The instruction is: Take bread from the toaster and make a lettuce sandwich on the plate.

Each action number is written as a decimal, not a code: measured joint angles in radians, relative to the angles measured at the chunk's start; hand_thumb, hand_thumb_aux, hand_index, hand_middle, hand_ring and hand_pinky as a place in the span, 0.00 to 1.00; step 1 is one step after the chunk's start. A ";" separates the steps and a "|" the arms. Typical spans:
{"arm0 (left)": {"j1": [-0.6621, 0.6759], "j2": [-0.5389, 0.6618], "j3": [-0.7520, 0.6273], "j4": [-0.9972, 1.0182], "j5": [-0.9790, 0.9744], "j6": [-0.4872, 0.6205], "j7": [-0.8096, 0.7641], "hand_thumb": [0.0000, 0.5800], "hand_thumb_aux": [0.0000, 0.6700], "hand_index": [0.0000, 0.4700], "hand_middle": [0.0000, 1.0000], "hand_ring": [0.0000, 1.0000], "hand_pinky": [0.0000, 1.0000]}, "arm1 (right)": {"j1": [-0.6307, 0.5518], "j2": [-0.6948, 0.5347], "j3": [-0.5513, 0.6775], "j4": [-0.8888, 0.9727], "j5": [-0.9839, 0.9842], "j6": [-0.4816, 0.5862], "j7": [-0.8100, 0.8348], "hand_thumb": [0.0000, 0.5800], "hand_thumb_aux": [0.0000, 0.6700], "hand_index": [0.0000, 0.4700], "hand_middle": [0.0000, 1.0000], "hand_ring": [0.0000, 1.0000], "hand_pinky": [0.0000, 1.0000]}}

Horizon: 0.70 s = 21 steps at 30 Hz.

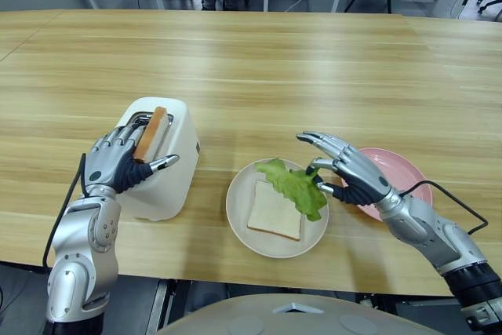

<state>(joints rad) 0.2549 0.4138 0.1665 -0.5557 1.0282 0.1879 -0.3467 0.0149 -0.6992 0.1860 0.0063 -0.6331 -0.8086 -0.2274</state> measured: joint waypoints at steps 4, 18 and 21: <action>-0.014 0.002 0.003 -0.002 -0.007 0.009 0.014 1.00 1.00 0.98 0.07 0.07 0.07 | -0.020 0.037 0.041 0.010 -0.098 0.006 0.023 1.00 1.00 0.98 0.00 0.00 0.00; -0.042 0.012 0.039 -0.016 -0.053 0.026 0.082 1.00 1.00 0.98 1.00 1.00 1.00 | -0.125 0.072 0.178 0.067 -0.452 0.113 -0.017 1.00 1.00 0.98 0.00 0.00 0.00; -0.048 0.012 0.047 -0.043 -0.056 0.026 0.092 1.00 1.00 0.98 1.00 1.00 1.00 | -0.138 0.057 0.193 0.065 -0.510 0.152 -0.045 1.00 1.00 0.98 0.00 0.00 0.00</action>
<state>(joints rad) 0.2071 0.4257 0.2135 -0.5982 0.9726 0.2135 -0.2548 -0.1233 -0.6419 0.3791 0.0715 -1.1428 -0.6569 -0.2726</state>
